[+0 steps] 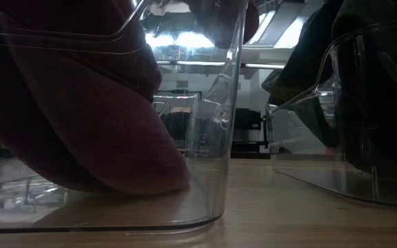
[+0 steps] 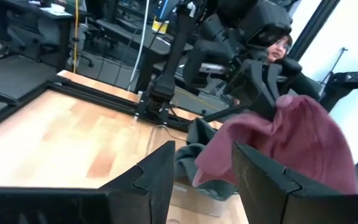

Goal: Pick & Place hat
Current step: Put the pink cap in the left transparent bin

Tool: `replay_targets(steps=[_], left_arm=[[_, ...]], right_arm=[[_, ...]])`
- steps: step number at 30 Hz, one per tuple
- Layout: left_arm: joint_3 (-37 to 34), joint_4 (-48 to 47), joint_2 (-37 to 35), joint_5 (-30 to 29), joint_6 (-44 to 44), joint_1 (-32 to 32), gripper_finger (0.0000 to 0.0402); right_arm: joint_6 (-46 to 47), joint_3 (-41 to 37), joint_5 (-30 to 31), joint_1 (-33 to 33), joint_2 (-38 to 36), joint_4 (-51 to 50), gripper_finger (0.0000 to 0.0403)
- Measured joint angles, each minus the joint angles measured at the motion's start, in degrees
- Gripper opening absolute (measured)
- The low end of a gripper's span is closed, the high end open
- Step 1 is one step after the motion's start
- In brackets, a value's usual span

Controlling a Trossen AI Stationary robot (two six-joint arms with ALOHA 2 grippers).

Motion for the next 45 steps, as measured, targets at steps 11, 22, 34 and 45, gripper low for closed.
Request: replay_targets(steps=[11,22,34,45], left_arm=[[0.0,-2.6,-0.2,-14.2,-2.0,-14.0,0.0152],[0.0,-5.7,-0.2,-26.3,-3.0,-23.7,0.0152],[0.0,-6.3,-0.2,-31.8,-1.9,-27.7,0.0152],[0.0,-6.4,-0.2,-33.1,-2.3,-27.8,0.0152]], right_arm=[[1.6,0.0,-3.4,3.1,9.1,10.3,0.0011],[4.3,0.0,-7.4,3.7,16.1,14.8,0.0011],[6.9,0.0,-8.2,4.8,18.2,23.6,0.0011],[7.3,0.0,-13.1,5.0,18.3,12.0,0.0011]])
